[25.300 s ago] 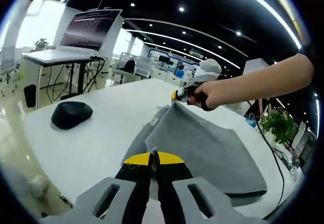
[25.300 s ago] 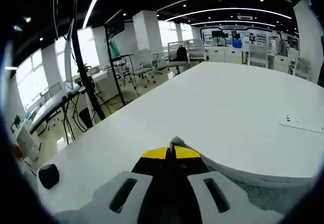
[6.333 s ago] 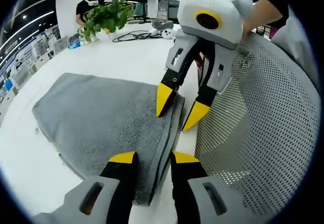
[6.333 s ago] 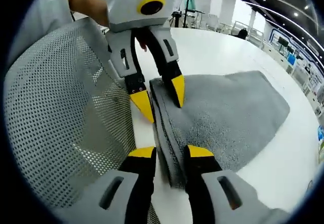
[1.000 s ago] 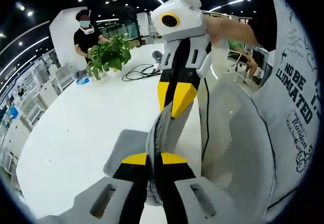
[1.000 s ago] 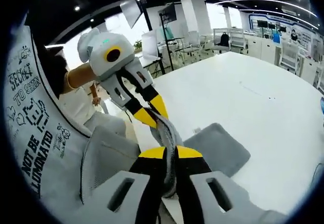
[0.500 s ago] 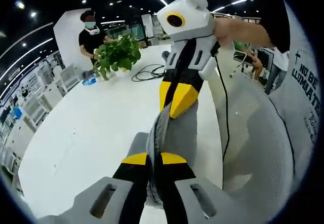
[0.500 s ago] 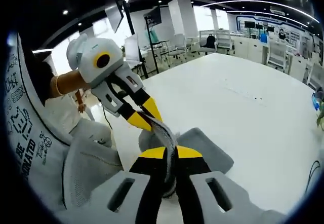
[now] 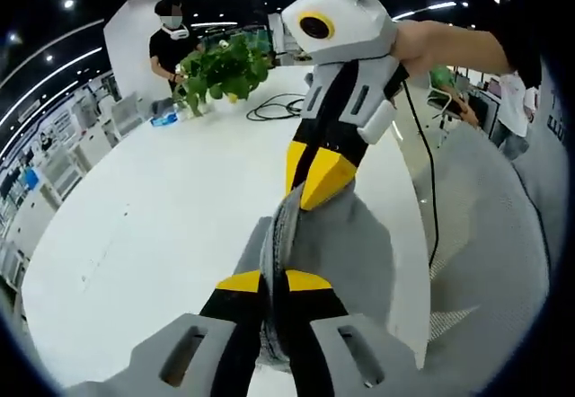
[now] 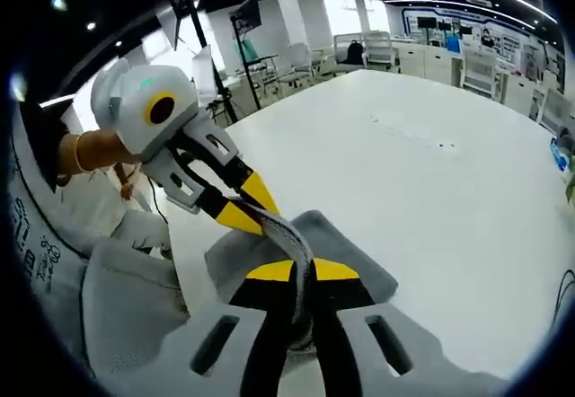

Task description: Fold the towel on the table until its edges align and the towel forms a compact rectangular stack.

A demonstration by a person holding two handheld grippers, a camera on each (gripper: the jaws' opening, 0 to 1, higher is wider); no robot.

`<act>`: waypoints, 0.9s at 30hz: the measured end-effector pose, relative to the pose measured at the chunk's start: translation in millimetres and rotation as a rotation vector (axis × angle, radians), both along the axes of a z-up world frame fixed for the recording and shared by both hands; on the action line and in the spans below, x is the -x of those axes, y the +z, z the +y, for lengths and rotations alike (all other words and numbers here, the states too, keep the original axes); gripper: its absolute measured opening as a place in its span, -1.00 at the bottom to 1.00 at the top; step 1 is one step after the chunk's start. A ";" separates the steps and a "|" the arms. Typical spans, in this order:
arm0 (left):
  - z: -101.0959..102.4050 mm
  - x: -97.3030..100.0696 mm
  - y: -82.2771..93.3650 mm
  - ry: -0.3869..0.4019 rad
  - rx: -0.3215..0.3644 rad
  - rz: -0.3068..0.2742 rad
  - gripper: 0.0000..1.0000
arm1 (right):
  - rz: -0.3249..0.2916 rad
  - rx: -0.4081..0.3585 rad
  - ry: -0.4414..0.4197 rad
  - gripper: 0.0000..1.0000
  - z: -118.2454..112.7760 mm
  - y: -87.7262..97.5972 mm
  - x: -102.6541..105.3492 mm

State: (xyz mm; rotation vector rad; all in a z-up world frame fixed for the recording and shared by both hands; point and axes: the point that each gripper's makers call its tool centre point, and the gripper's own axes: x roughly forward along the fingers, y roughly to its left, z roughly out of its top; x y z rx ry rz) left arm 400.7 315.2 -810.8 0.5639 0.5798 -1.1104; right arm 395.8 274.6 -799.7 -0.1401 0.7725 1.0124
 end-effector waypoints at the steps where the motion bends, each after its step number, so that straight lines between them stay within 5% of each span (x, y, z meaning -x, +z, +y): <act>1: 0.0 -2.9 -1.8 0.005 0.000 0.001 -0.85 | 0.002 0.002 -0.003 -0.92 -0.2 -2.0 -2.8; 22: -3.5 -40.7 -72.6 0.080 -0.041 0.079 -0.78 | 0.093 0.082 -0.018 -0.90 -7.3 -76.3 -43.2; 27: -0.7 -50.2 -79.1 0.185 0.070 0.193 -0.64 | 0.119 0.069 -0.065 -0.84 -11.7 -83.9 -50.8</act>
